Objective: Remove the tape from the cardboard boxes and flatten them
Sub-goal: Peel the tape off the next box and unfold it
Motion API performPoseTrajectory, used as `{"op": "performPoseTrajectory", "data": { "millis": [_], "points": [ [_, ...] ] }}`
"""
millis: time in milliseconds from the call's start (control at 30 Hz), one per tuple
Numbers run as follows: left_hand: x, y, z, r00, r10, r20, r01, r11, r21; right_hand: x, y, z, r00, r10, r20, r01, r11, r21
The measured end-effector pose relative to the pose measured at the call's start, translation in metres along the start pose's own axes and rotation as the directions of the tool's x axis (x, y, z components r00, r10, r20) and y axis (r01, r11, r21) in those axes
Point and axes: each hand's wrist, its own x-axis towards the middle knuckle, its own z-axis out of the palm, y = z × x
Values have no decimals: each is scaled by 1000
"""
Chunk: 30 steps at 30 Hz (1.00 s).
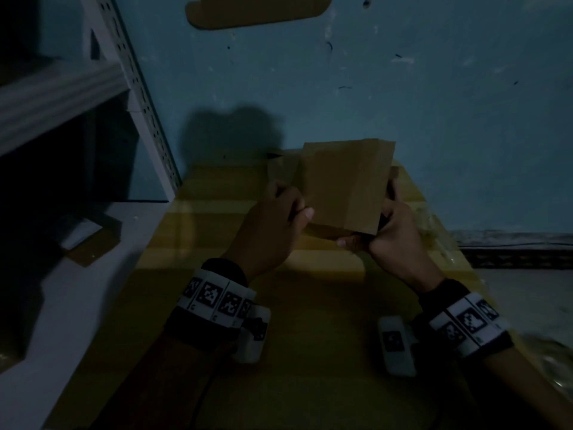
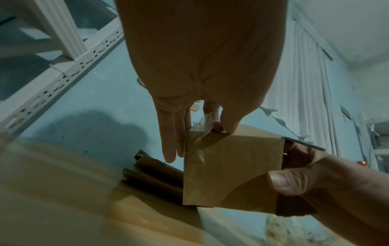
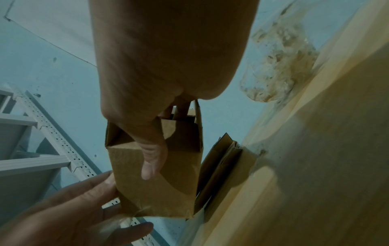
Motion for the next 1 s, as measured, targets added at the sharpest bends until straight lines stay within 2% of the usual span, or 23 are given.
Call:
{"op": "performPoseTrajectory", "data": {
  "millis": [133, 267, 467, 600, 733, 1000],
  "points": [
    [2, -2, 0, 999, -28, 15, 29, 998, -59, 0, 1, -1, 999, 30, 17, -31, 1000, 6],
    [1, 4, 0, 998, -54, -40, 53, 998, -44, 1, 2, -1, 999, 53, 7, -53, 999, 6],
    [-4, 7, 5, 996, 82, -24, -79, 993, 87, 2, 4, -1, 999, 50, 11, -50, 999, 14],
    [-3, 7, 8, 998, 60, 13, -61, 993, 105, 2, 7, 0, 998, 53, 15, -53, 999, 5],
    [-2, 4, 7, 996, 92, 0, -91, 990, 104, 2, 6, 0, 998, 48, 29, -49, 999, 21],
    [1, -2, 2, 1000, 5, -22, -5, 1000, 8, 1, 11, 0, 999, 31, 16, -32, 997, 68]
  ]
}}
